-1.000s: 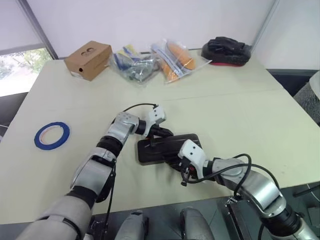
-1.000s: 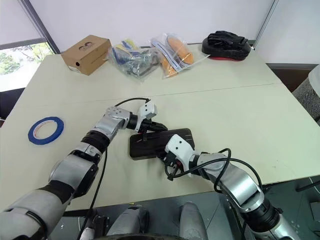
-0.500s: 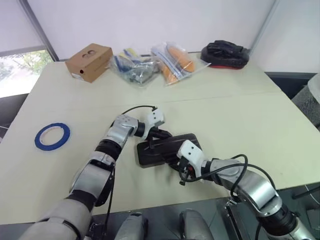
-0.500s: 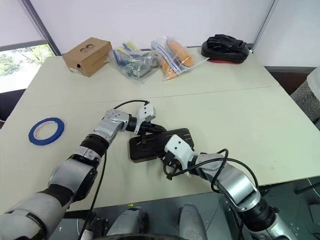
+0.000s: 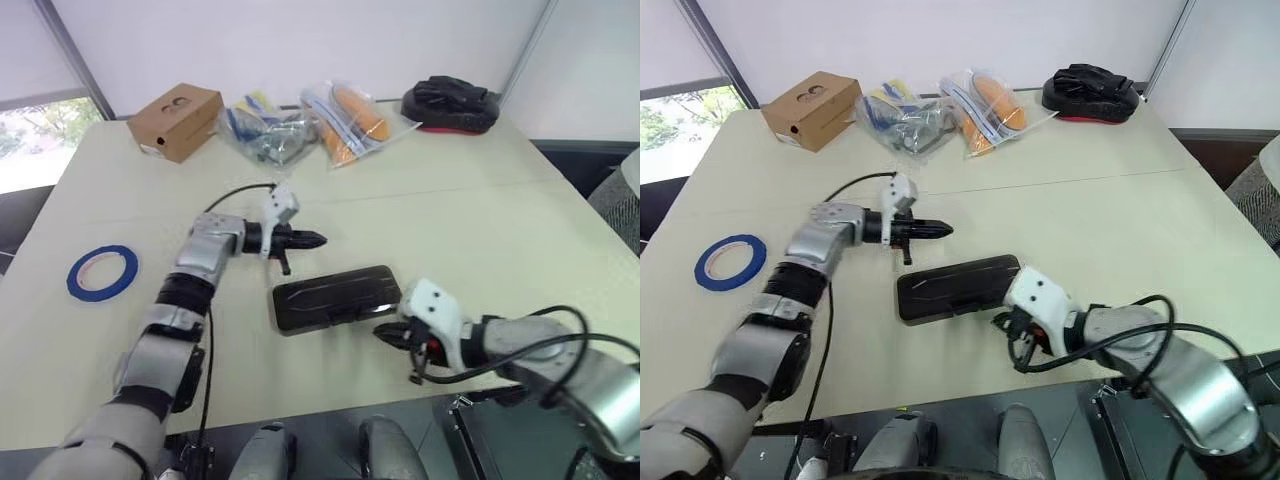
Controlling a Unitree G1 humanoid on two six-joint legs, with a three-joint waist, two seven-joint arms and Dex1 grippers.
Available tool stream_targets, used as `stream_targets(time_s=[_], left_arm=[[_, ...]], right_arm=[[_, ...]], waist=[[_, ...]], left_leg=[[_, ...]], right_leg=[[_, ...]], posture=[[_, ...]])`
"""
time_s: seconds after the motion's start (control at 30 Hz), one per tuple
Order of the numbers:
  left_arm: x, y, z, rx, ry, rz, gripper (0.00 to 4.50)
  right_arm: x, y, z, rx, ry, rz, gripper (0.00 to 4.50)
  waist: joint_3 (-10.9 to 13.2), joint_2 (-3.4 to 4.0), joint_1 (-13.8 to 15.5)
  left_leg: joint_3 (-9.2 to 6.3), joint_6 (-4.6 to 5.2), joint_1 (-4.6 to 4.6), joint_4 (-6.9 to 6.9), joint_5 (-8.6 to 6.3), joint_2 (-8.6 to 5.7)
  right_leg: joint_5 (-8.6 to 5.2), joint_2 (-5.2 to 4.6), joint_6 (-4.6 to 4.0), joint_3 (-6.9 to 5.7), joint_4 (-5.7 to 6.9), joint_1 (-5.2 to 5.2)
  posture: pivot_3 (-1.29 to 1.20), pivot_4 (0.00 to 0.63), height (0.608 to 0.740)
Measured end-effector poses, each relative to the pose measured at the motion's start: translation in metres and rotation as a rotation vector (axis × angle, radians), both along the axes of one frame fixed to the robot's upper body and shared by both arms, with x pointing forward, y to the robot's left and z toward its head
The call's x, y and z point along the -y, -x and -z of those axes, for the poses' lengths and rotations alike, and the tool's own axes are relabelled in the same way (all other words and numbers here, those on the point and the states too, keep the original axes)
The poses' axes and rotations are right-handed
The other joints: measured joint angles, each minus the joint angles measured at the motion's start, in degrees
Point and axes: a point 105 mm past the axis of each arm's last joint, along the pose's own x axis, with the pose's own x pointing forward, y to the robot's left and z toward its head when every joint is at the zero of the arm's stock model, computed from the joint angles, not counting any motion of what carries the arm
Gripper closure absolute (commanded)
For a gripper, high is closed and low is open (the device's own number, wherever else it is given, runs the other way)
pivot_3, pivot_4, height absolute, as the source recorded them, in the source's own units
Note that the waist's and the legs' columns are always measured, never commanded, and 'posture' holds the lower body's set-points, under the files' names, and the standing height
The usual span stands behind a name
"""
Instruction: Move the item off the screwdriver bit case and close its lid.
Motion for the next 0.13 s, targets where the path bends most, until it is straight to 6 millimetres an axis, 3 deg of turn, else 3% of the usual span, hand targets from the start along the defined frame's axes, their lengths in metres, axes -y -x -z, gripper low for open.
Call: stream_targets(time_s=[0.13], left_arm=[[-0.022, 0.025, -0.013, -0.009, -0.005, -0.005, 4.50]], right_arm=[[0.014, -0.003, -0.025, 0.064, 0.024, 0.007, 4.43]], waist=[[0.06, -0.01, 0.60]], left_leg=[[-0.06, 0.00, -0.01, 0.00, 0.00, 0.02]], right_leg=[[0.00, 0.00, 0.00, -0.04, -0.07, 0.07]], posture=[[0.00, 0.150, 0.740]])
